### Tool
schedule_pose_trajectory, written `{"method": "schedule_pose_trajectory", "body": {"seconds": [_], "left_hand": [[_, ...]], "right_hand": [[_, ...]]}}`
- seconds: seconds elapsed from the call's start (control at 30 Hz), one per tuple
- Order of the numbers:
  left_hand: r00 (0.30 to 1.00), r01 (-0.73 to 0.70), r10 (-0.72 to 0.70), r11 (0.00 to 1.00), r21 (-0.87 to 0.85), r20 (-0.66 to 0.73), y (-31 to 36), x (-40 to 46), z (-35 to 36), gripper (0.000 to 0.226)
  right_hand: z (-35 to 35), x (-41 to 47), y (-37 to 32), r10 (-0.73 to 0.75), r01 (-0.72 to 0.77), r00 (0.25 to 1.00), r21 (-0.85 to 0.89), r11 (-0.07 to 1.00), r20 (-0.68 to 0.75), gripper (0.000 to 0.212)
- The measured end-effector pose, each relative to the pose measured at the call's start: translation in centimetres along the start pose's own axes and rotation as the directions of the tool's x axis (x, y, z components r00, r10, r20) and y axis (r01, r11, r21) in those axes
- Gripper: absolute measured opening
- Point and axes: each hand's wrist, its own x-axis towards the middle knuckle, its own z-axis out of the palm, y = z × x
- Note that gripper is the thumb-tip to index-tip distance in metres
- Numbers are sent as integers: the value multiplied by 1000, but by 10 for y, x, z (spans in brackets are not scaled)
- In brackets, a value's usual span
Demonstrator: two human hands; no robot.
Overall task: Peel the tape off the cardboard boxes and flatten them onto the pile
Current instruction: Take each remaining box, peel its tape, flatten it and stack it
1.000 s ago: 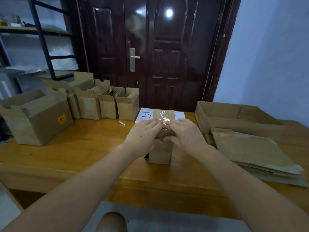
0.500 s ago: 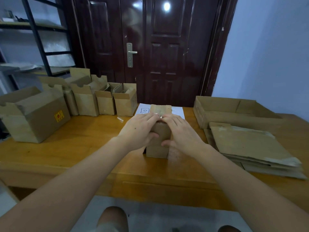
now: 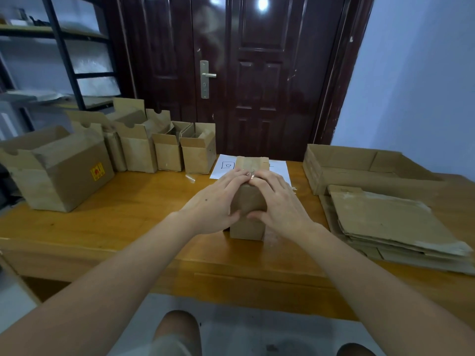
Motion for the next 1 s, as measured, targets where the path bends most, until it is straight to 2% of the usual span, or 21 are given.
{"method": "schedule_pose_trajectory", "body": {"seconds": [0.1, 0.17, 0.3, 0.53, 0.63, 0.7, 0.77, 0.8, 0.87, 0.93, 1.0], "left_hand": [[1000, -6, 7, 999, 53, -12, 0, -2, 6, 102], [999, 1, 3, 996, 88, -46, 0, -1, 11, 105], [994, 4, 10, 992, 128, -107, 2, 1, 15, 96], [993, -18, 41, 982, 189, -115, 4, 1, 18, 85], [992, -18, 42, 980, 196, -119, 2, -1, 21, 82], [992, -2, 27, 981, 194, -126, 1, -2, 17, 82], [992, 19, 6, 980, 196, -125, -2, -2, 10, 83], [993, 31, -8, 979, 200, -115, -4, -3, 5, 84], [995, 59, -41, 977, 204, -90, -7, -4, -2, 86], [995, 77, -65, 977, 199, -70, -9, -5, -6, 87], [996, 78, -67, 975, 206, -58, -10, -4, -8, 86]], "right_hand": [[2, 1, 0, -1, 1, 1000, 13, 1000, -10, 79], [2, 1, 1, -15, 15, 1000, 9, 1000, -19, 77], [1, 0, 3, -49, 48, 998, -17, 999, -39, 73], [4, -5, 6, -83, 80, 993, -35, 996, -78, 63], [6, -7, 2, -62, 61, 996, -19, 998, -59, 58], [4, -5, -1, -60, 61, 998, 19, 998, -22, 65], [2, -3, -1, 40, -44, 997, 75, 996, 60, 90], [1, -3, 0, 149, -164, 982, 126, 978, 118, 107], [3, -4, 7, 352, -407, 904, 234, 883, 243, 133], [6, -6, 13, 413, -525, 835, 303, 795, 364, 139], [9, -6, 17, 357, -539, 789, 282, 794, 501, 138]]}}
